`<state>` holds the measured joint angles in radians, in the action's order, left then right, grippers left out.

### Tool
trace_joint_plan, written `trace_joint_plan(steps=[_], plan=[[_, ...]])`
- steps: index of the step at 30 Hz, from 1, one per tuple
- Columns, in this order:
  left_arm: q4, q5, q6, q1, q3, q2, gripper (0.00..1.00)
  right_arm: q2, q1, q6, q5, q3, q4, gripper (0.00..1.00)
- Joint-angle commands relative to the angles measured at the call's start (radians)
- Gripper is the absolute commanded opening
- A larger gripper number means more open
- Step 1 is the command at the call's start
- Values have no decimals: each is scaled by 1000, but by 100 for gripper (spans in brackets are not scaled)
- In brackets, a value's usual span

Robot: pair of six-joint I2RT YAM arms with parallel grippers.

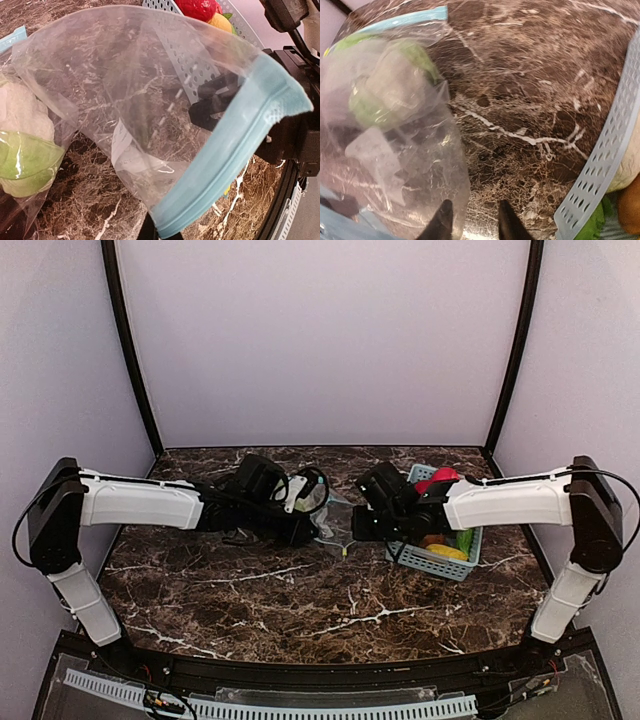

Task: Place the food in the zip-top bag and seal the zipper
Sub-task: Open the zipper food storage bag.

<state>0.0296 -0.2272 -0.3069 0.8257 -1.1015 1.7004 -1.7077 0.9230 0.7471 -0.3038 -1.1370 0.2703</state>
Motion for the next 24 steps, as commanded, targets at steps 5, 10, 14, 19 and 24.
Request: trace_joint_plan(steps=[5,10,14,19,24], plan=[[98,0,33,-16,-59,-32,1,204,-7,-218,350,75,-124,67],[116,-9,36,-31,-74,-32,1,362,-7,-287,530,125,-118,79],[123,-14,40,-36,-81,-33,1,463,-20,-312,407,147,14,88],[131,-5,51,-37,-85,-40,1,532,-130,-272,144,153,235,91],[138,0,57,-37,-89,-40,1,532,-259,-273,75,179,357,93]])
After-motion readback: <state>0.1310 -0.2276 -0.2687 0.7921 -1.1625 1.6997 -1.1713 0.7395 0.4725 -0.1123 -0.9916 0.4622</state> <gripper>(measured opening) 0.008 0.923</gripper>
